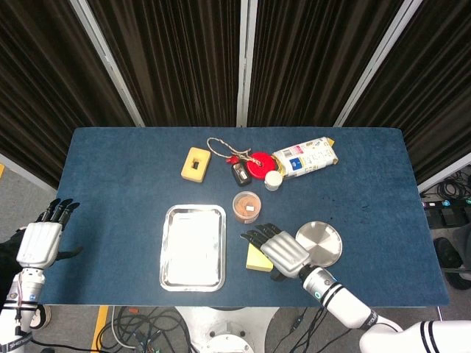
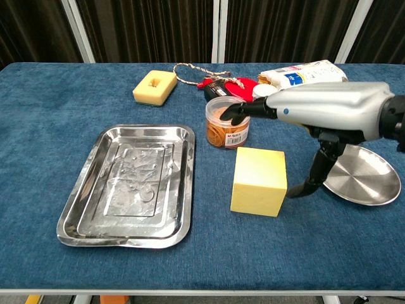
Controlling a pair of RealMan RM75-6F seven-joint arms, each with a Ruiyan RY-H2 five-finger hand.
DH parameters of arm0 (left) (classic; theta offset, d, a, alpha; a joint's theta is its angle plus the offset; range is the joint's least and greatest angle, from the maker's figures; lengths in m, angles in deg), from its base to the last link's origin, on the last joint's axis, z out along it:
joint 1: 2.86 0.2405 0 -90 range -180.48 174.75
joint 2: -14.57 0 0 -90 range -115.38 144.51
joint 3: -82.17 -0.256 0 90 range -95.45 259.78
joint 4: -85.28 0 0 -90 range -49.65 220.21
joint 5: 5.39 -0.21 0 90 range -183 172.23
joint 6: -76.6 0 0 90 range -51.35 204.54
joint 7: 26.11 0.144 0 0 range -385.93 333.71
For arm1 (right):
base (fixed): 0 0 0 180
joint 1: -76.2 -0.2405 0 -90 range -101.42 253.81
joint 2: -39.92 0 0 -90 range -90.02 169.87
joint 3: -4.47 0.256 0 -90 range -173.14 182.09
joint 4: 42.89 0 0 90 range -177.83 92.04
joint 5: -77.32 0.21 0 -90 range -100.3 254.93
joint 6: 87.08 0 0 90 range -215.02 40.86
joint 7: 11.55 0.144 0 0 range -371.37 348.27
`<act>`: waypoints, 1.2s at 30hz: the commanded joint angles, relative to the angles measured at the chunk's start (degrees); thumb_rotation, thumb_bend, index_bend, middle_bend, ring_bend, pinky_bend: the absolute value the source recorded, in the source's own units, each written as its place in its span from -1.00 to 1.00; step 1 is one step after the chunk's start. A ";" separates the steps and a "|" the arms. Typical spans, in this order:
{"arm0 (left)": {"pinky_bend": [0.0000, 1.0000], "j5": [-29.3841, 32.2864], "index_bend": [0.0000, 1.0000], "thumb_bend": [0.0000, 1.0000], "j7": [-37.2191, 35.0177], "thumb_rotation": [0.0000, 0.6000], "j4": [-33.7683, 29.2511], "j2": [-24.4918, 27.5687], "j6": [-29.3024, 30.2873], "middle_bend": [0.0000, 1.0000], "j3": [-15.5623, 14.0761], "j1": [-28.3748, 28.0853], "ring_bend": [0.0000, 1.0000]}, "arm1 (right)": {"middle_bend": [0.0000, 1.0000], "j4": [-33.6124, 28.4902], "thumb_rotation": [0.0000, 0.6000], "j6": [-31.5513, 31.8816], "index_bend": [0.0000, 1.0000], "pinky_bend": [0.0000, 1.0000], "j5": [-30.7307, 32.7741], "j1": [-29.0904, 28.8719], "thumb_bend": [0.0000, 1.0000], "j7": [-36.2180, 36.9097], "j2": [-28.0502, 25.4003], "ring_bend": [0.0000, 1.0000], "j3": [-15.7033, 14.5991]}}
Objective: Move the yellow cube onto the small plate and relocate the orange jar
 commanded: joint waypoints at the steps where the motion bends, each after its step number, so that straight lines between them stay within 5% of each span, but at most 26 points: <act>1: -0.46 -0.10 -0.73 -0.97 -0.17 1.00 0.10 0.02 0.18 -0.82 0.05 0.11 -0.89 | -0.82 2.51 1.00 0.75 -1.00 -0.80 1.73 0.22 -0.90 -0.32 2.90 -1.00 -0.51; 9: -0.46 0.15 -0.72 -0.97 -0.47 1.00 0.56 0.05 0.10 -0.82 0.23 0.35 -0.89 | -0.80 8.33 1.00 -0.30 -1.00 -0.77 5.32 -1.03 -0.88 0.33 7.88 -1.00 -0.08; 22: -0.46 0.26 -0.72 -0.97 -1.14 1.00 1.55 -0.27 -0.46 -0.82 0.37 0.38 -0.89 | -0.28 11.87 1.00 2.40 -1.00 0.12 0.71 -0.10 -0.57 3.53 11.50 -0.25 0.29; 29: -0.46 -0.29 -0.73 -0.97 -1.08 1.00 0.76 0.07 -0.25 -0.82 0.54 0.22 -0.89 | -0.22 6.45 1.00 8.12 -1.00 0.20 -5.24 2.63 -0.45 3.36 6.03 -0.19 -0.30; 36: -0.46 -0.94 -0.73 -0.97 -0.57 1.00 -0.05 0.09 -0.61 -0.82 0.66 -0.40 -0.89 | -0.21 4.53 1.00 13.20 -1.00 0.20 -4.04 7.38 -0.46 4.66 -2.52 -0.19 -1.37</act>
